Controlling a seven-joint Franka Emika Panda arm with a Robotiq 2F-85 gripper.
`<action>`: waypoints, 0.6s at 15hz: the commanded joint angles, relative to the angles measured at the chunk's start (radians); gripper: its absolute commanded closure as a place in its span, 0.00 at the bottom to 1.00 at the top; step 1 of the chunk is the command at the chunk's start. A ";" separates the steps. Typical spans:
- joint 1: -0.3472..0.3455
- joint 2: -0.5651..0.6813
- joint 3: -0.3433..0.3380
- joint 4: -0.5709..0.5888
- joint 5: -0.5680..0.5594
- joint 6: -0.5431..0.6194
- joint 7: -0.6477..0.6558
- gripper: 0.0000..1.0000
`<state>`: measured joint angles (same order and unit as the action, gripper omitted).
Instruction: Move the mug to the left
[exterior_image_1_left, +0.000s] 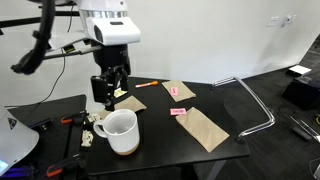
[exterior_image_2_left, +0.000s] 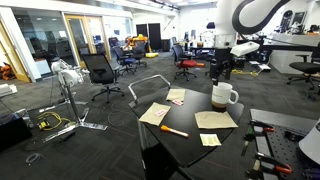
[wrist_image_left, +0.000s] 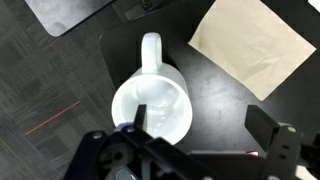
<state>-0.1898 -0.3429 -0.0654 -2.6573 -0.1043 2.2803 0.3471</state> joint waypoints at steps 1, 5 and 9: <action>-0.005 0.007 0.002 -0.027 0.003 0.063 0.000 0.00; -0.006 0.020 0.002 -0.039 0.004 0.090 0.000 0.00; -0.005 0.043 0.002 -0.045 0.005 0.113 0.003 0.00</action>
<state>-0.1898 -0.3171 -0.0654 -2.6920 -0.1038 2.3547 0.3471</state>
